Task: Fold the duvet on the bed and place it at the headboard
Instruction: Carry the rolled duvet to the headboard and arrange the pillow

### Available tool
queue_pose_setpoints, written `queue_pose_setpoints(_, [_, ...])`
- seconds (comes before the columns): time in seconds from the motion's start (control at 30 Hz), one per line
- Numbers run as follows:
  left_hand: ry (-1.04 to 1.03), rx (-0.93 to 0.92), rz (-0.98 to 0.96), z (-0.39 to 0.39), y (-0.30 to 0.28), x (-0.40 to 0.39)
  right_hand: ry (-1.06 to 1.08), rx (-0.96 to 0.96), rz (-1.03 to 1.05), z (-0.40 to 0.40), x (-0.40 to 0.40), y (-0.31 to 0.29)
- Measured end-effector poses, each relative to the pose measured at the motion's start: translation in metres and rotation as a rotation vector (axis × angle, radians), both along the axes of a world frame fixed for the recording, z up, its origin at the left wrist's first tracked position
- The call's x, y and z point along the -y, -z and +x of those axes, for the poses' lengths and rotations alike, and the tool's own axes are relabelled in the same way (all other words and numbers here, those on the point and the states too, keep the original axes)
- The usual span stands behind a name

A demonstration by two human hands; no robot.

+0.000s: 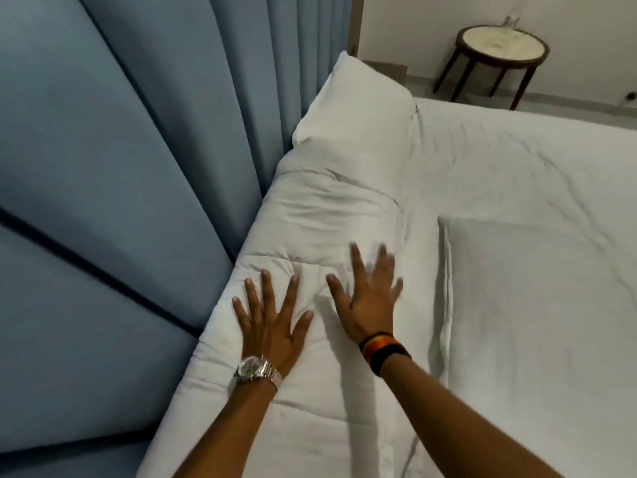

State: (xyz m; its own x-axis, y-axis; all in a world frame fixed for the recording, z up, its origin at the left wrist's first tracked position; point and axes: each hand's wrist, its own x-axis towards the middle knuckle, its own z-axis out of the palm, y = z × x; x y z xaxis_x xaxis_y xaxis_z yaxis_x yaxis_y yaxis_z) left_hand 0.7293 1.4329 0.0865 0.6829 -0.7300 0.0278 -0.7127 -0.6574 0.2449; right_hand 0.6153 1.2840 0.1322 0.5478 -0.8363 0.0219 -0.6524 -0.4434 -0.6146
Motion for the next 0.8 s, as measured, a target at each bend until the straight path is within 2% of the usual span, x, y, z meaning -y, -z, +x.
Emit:
queue_pose_setpoints(0.07, [0.013,0.087,-0.04,0.001,0.016,0.002,-0.138,-0.177,-0.098,0.023,0.022,0.028])
queue_pose_setpoints(0.13, [0.03,0.117,-0.034,-0.001,0.028,0.009,-0.167,-0.346,-0.09,0.027,0.036,0.061])
queue_pose_setpoints(0.2, [0.051,0.14,-0.002,-0.008,0.041,0.013,-0.163,-0.423,-0.096,0.021,0.042,0.085])
queue_pose_setpoints(0.33, [0.045,0.126,0.052,-0.012,0.04,0.014,-0.217,-0.427,-0.059,0.016,0.045,0.083])
queue_pose_setpoints(0.43, [0.034,0.045,0.057,-0.028,0.021,0.015,-0.244,-0.29,0.005,-0.016,0.044,0.052])
queue_pose_setpoints(0.5, [0.038,-0.03,0.028,-0.052,0.011,0.023,-0.166,-0.147,0.035,-0.064,0.041,0.035])
queue_pose_setpoints(0.57, [0.142,-0.09,-0.015,-0.093,-0.002,0.043,-0.005,-0.049,0.033,-0.137,0.049,0.028])
queue_pose_setpoints(0.67, [0.327,-0.204,-0.007,-0.164,-0.015,0.084,0.279,-0.074,0.037,-0.256,0.082,0.028])
queue_pose_setpoints(0.8, [0.27,-0.644,0.026,-0.254,0.0,0.138,0.541,-0.188,0.11,-0.4,0.129,0.038])
